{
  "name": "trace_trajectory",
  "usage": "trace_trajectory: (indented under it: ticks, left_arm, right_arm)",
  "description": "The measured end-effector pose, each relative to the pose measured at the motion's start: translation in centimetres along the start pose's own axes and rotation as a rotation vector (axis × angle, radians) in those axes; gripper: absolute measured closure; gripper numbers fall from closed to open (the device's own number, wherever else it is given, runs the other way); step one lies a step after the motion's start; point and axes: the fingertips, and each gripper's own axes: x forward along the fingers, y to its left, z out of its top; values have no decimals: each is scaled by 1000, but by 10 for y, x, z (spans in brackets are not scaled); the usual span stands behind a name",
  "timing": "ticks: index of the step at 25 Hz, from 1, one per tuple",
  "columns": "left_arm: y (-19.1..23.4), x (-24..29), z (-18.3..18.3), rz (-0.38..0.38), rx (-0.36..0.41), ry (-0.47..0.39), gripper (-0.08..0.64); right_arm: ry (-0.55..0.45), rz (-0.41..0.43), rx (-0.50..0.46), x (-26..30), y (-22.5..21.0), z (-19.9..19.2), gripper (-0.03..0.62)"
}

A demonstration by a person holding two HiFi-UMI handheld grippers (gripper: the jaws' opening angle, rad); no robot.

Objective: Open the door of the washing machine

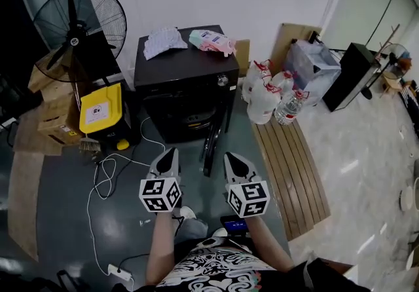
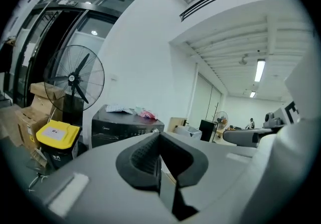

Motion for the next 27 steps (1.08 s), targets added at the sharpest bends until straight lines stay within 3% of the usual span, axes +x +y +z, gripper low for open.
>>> trace_trajectory:
  ticks: [4,27]
  left_arm:
    - [-16,-12,0,-15,56,3,558]
    - [-7,-29,4,22,29,-51,558]
  right_arm:
    - [-5,-18,-27,-10,-3,4,592]
    - [10,10,-33,-20,3,-6,591]
